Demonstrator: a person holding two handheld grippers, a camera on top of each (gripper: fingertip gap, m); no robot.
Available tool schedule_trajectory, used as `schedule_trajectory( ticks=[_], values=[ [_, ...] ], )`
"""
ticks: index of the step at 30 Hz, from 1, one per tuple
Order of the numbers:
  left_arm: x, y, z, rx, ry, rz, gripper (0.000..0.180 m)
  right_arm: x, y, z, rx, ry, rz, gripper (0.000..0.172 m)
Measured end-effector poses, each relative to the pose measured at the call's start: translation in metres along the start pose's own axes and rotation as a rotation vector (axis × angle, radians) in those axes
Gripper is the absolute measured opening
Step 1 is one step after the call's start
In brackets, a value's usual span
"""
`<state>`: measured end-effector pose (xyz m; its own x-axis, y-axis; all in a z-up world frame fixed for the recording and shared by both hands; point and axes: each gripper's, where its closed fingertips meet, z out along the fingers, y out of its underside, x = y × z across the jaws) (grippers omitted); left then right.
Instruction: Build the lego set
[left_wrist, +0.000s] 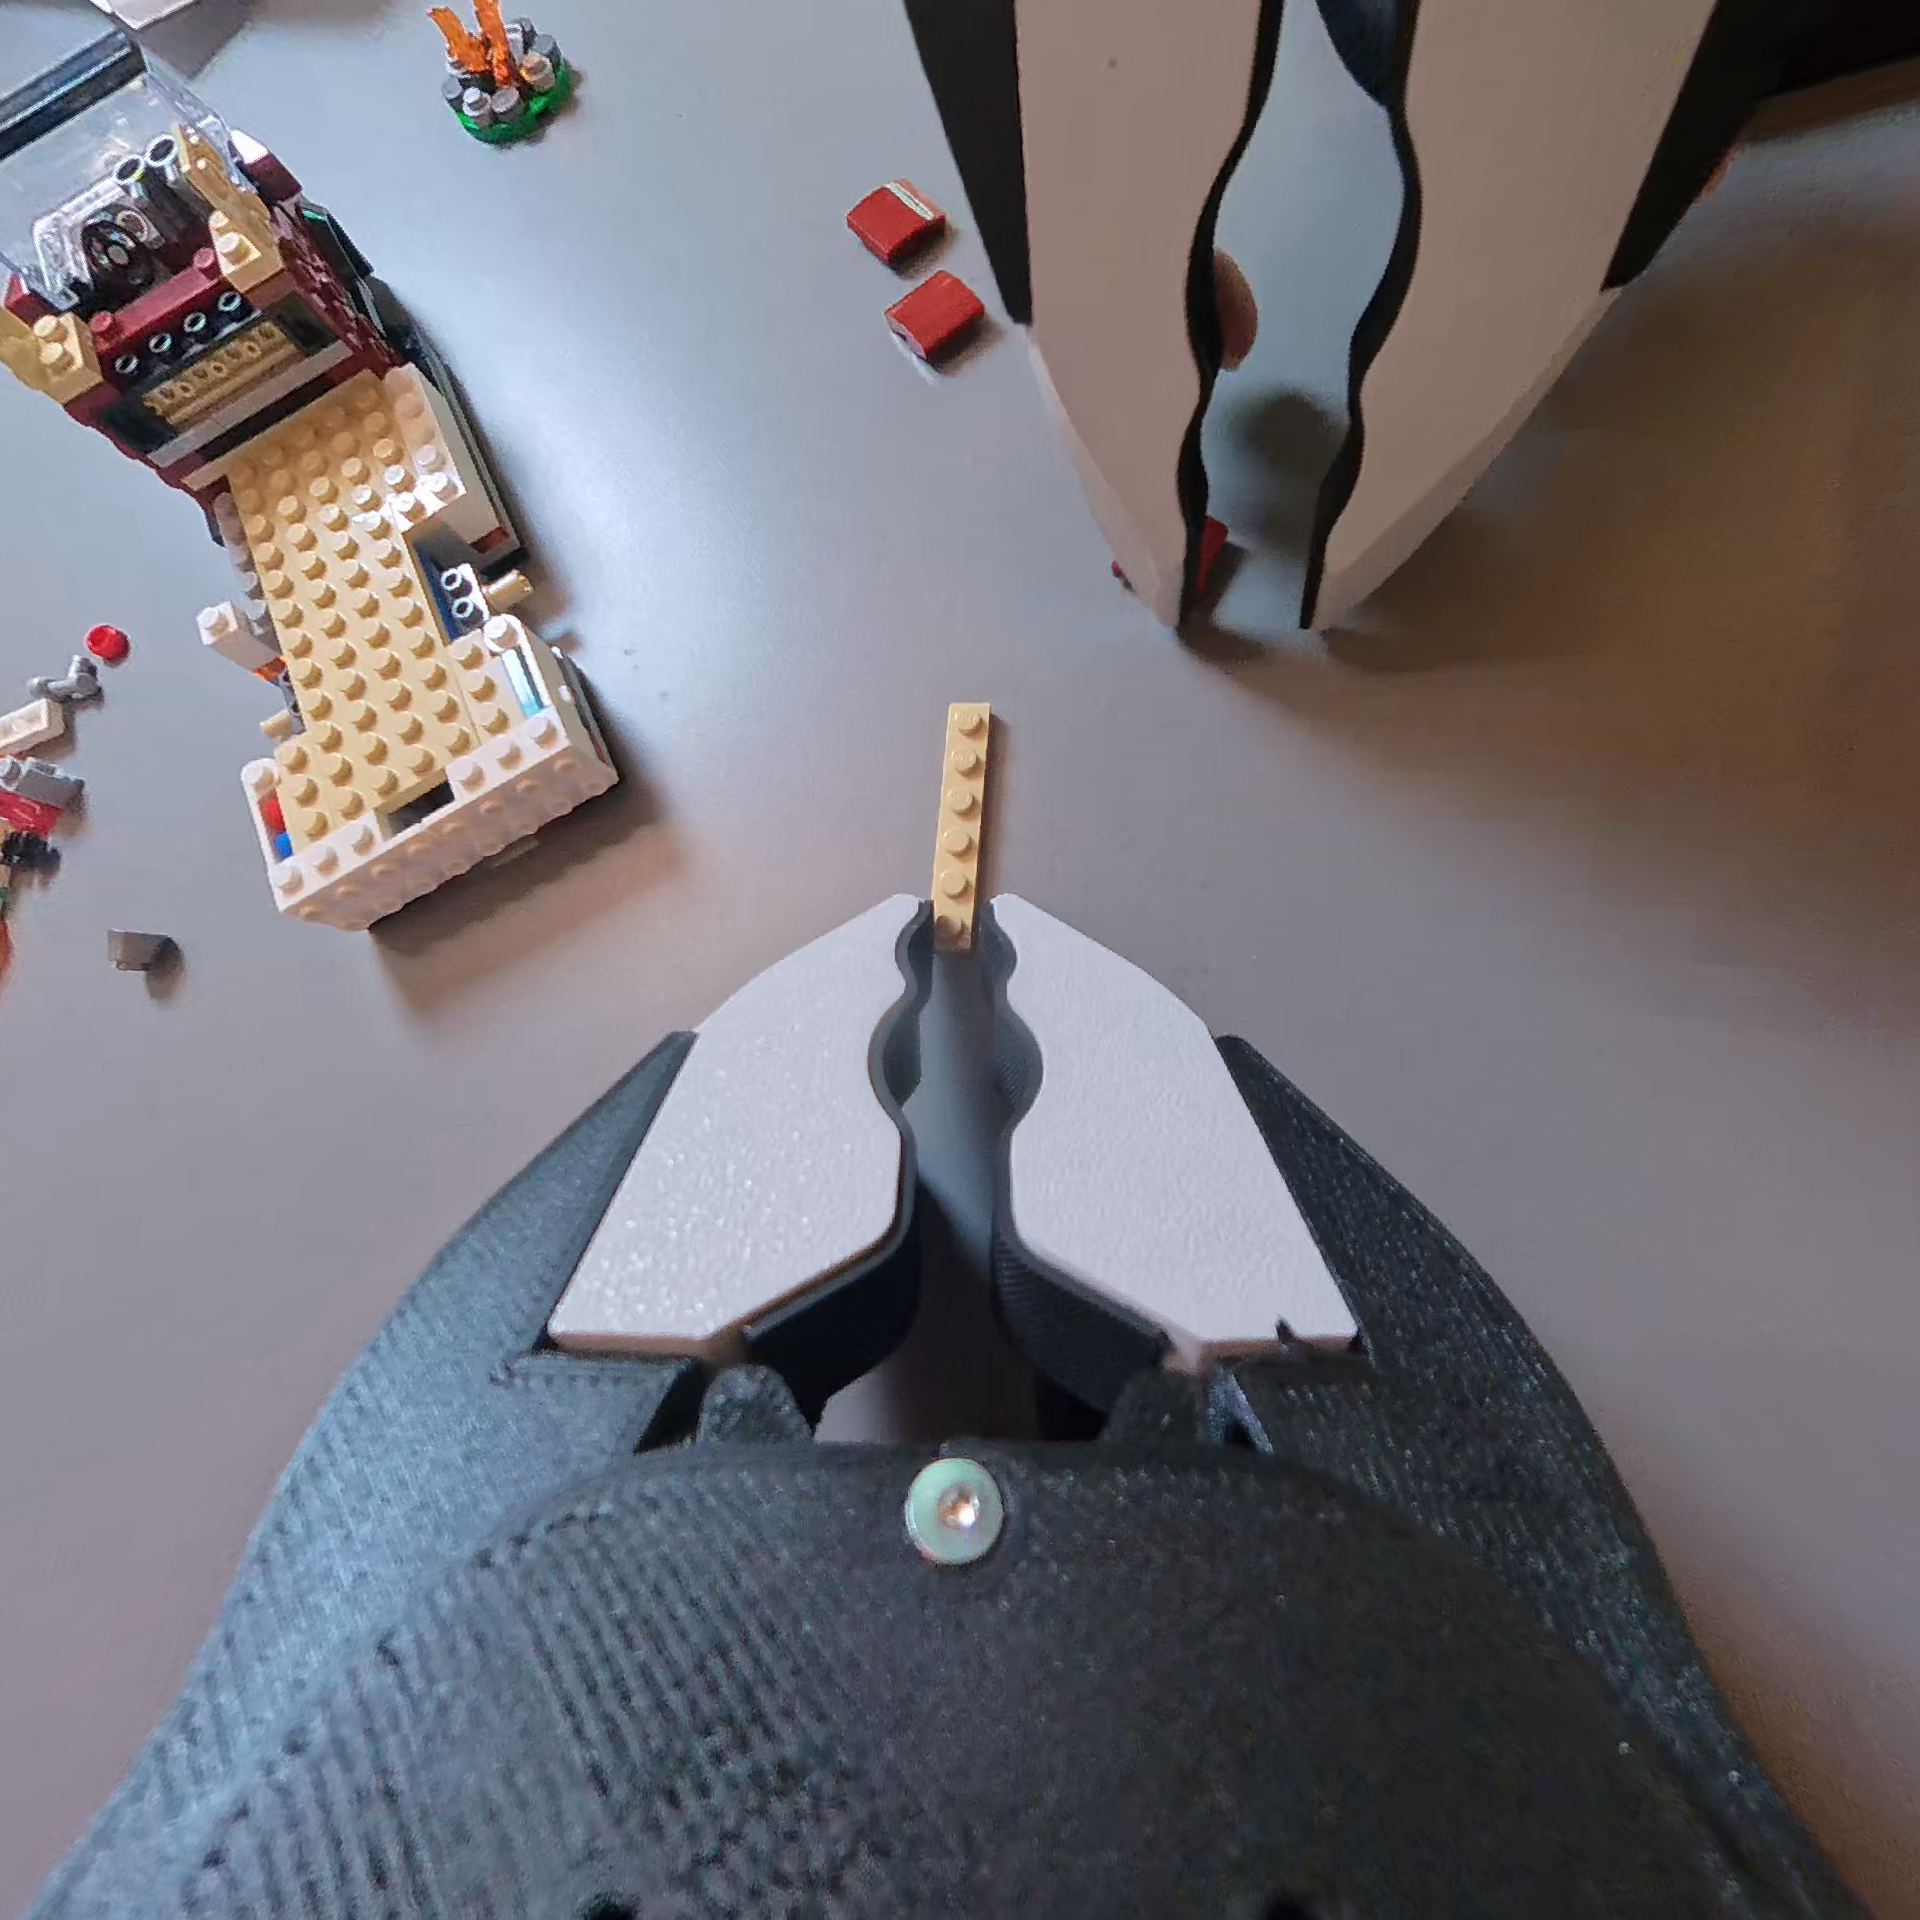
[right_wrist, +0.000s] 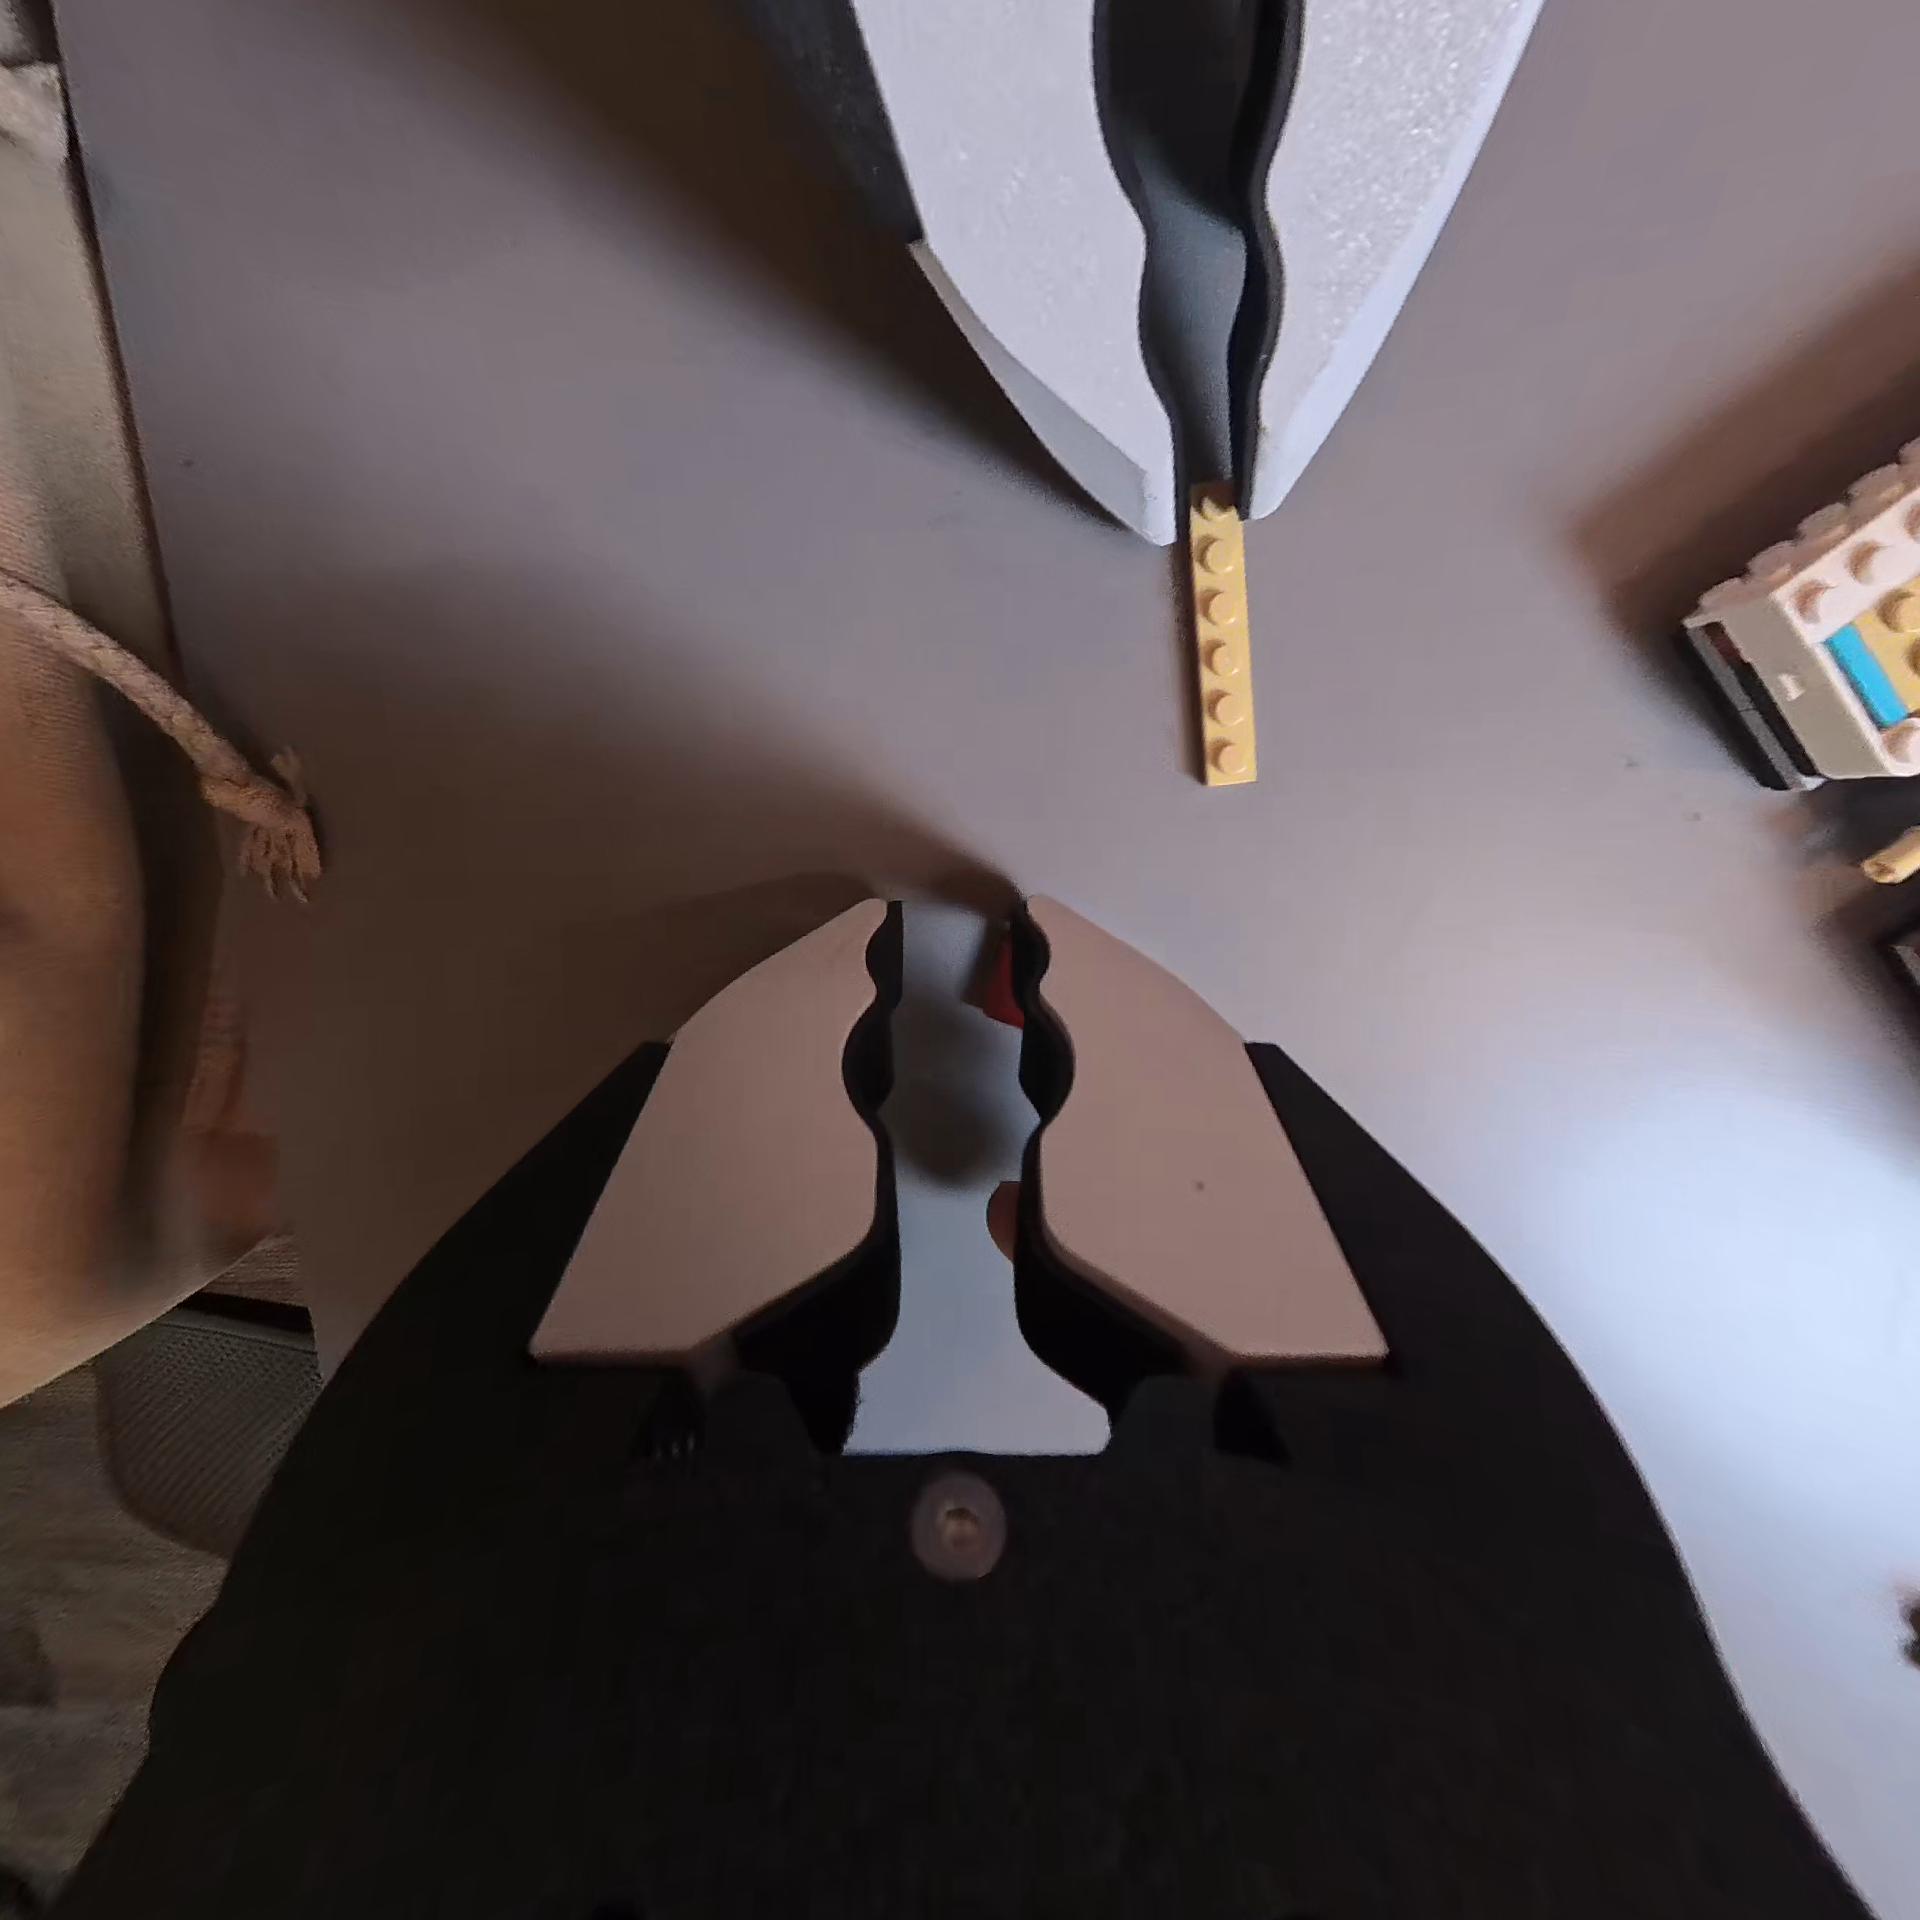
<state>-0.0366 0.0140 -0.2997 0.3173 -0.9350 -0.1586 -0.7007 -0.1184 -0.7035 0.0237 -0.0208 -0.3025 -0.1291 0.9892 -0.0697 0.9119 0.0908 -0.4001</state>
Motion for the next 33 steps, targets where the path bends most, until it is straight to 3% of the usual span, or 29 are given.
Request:
schedule_trajectory(
  ticks=[5,14,33],
  values=[
    [0.0,0.0,0.0,0.001,-0.001,0.001,0.008,-0.004,0.005,-0.009,0.023,0.048,0.042,0.02],
    [0.005,-0.002,0.001,0.002,0.008,0.012,0.007,-0.003,0.021,-0.014,0.092,0.144,0.411,0.029],
    [0.004,-0.007,-0.004,0.028,-0.016,-0.002,0.011,0.019,0.014,-0.007,0.093,0.319,0.524,0.025]
  ],
)
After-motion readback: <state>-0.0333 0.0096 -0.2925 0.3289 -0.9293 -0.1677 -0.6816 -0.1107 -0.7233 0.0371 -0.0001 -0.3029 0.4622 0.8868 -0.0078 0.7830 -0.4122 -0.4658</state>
